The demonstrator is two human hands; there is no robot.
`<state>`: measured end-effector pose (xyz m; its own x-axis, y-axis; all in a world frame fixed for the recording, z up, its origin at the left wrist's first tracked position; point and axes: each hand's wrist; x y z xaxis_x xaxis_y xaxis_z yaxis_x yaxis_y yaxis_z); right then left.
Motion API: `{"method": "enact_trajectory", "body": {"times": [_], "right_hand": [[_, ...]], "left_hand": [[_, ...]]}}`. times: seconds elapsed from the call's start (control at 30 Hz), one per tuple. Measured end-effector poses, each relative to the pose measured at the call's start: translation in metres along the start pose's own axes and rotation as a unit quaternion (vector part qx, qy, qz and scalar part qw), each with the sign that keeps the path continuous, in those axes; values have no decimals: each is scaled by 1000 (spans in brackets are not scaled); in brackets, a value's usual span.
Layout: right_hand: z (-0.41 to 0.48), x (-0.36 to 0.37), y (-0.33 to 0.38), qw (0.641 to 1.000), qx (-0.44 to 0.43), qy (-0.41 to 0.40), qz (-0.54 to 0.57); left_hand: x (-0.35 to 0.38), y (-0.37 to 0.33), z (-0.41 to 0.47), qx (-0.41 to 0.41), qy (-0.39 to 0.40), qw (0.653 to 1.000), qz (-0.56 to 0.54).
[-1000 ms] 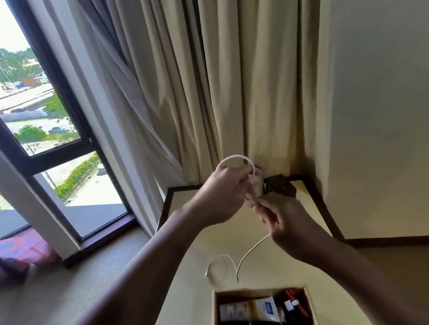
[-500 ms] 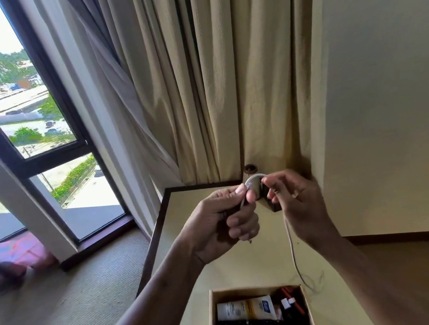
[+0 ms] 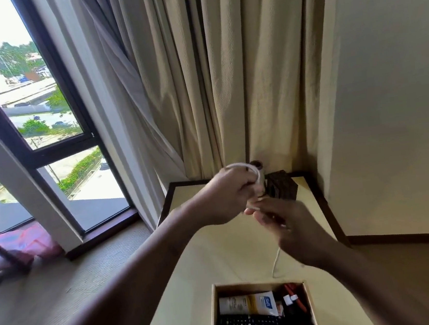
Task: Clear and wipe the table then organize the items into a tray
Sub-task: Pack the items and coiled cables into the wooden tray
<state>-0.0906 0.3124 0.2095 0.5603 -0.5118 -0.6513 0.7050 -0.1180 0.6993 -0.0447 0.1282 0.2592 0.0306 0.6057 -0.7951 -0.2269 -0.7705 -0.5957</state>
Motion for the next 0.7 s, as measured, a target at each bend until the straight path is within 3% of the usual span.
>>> {"method": "enact_trajectory", "body": {"times": [0.1, 0.3, 0.4, 0.47, 0.53, 0.6, 0.63, 0.7], "right_hand": [[-4, -25, -2, 998, -34, -46, -1], [3, -38, -10, 985, -118, -114, -51], [6, -27, -13, 985, -91, -146, 28], [6, -14, -10, 984, -2, -141, 105], [6, 2, -5, 979, 84, -80, 167], [5, 18, -1, 975, 130, -5, 178], [2, 24, 1, 977, 134, 26, 162], [-3, 33, 2, 987, 110, 63, 103]], "left_hand": [[4, 11, -15, 5, 108, 977, -186], [17, 13, -31, 34, 201, 876, -436], [24, -1, -35, 73, 183, 789, -582], [29, -13, -35, 126, 134, 712, -678], [34, -22, -31, 159, 61, 667, -726], [36, -27, -26, 163, -18, 684, -711], [36, -27, -24, 156, -62, 725, -668], [36, -23, -19, 109, -167, 859, -473]]}}
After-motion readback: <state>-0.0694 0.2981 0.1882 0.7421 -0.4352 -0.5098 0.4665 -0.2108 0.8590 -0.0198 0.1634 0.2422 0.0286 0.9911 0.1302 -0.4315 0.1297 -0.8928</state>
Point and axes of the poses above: each hand's wrist, its own z-axis towards the middle knuckle, its own x-axis out of the palm, y = z × x, and after that the axes turned 11 degrees about y, right-handed
